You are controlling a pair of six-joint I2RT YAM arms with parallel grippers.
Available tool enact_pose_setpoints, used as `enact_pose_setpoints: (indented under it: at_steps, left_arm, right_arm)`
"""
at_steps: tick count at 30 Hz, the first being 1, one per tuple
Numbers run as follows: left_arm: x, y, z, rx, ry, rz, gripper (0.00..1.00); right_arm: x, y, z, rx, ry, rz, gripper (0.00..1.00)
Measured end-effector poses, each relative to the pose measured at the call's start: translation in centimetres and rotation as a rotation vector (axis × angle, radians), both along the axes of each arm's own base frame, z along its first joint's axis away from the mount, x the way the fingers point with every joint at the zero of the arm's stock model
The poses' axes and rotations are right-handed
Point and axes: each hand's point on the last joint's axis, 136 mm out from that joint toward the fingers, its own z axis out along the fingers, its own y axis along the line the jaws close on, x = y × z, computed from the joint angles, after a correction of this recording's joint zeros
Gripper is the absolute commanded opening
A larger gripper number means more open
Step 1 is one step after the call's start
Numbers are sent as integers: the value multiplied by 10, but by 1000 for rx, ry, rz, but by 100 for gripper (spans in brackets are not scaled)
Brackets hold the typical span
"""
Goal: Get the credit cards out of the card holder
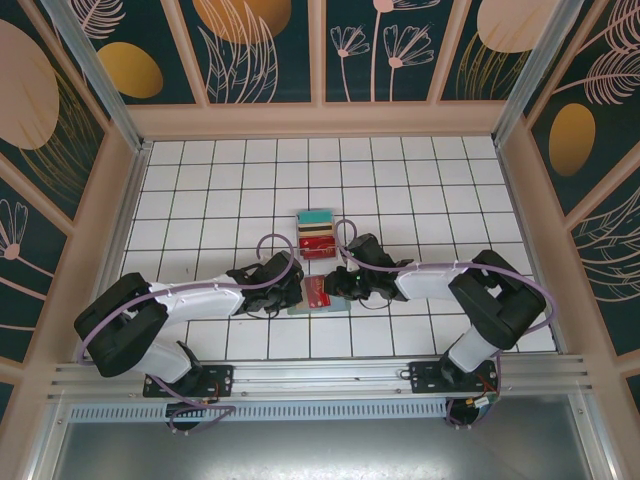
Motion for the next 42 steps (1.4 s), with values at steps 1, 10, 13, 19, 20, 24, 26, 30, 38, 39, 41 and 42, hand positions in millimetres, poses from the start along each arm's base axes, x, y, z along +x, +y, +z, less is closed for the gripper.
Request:
enact_pose_setpoints:
  at_steps: [1,10,13,19,20,24,26,30,38,39,41,42]
  left_arm:
    - [0,0,0,0,0,0,0]
    - [0,0,0,0,0,0,0]
    - [0,0,0,0,0,0,0]
    - [0,0,0,0,0,0,0]
    - [0,0,0,0,0,0,0]
    - [0,0,0,0,0,0,0]
    - [0,0,0,0,0,0,0]
    - [0,0,0,0,0,0,0]
    - [0,0,0,0,0,0,0]
    - [0,0,0,0,0,0,0]
    - [0,0,0,0,0,0,0]
    - [0,0,0,0,0,0,0]
  right_arm:
    - [0,0,0,0,0,0,23]
    - [1,-1,-1,-7,-5,-7,23]
    - [1,-1,-1,-7,-5,-8,23]
    - [1,0,-3,-4,3,-3,15]
    - [1,0,-4,-3,4,-2,14]
    - [0,0,-5,-2,14,-8,5]
    - [0,1,-4,4,17,-9,2]
    - [-2,0,-6,7,17,-10,0]
    - [-3,-10,-7,12,13,-32,0]
    - [-3,-12,-7,12,13,-36,0]
    - [-3,-16,-7,11,11,-45,0]
    - [-2,-18,-7,11,11,-50,0]
